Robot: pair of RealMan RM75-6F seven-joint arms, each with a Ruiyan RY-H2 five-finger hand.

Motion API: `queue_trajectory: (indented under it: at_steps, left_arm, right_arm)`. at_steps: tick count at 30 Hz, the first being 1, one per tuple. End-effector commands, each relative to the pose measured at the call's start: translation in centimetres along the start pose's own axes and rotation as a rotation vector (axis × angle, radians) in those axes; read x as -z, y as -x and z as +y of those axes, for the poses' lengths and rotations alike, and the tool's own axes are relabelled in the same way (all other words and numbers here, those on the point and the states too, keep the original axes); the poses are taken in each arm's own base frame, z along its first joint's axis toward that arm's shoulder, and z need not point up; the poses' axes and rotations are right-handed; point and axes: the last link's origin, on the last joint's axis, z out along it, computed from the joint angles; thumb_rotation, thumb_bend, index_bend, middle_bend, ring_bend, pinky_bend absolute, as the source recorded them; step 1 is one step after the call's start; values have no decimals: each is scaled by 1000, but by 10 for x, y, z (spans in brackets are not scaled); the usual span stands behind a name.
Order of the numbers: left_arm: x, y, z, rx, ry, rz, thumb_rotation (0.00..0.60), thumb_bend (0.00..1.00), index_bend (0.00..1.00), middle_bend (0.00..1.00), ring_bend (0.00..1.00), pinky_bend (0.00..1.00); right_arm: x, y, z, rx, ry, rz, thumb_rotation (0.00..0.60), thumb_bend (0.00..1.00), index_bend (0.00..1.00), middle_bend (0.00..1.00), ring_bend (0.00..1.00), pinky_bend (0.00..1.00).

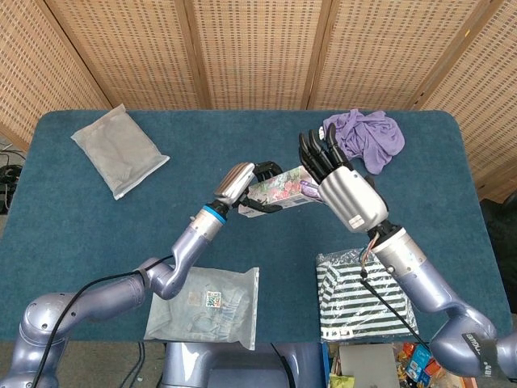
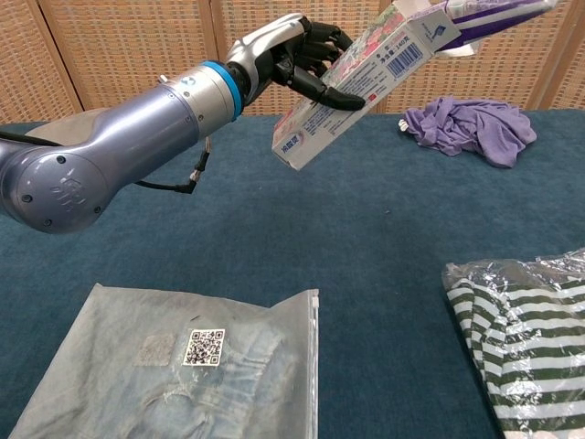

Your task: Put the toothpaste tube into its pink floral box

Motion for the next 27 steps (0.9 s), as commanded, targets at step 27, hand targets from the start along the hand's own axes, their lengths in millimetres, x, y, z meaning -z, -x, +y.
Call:
queue_trajectory:
  at_steps: [27]
  left_arm:
    - [7,6,5,479,-65,-22,600,171,602,546,482,480]
  right_arm:
    - [8,87,80,-97,309,-281,600,0,0,0,0,0]
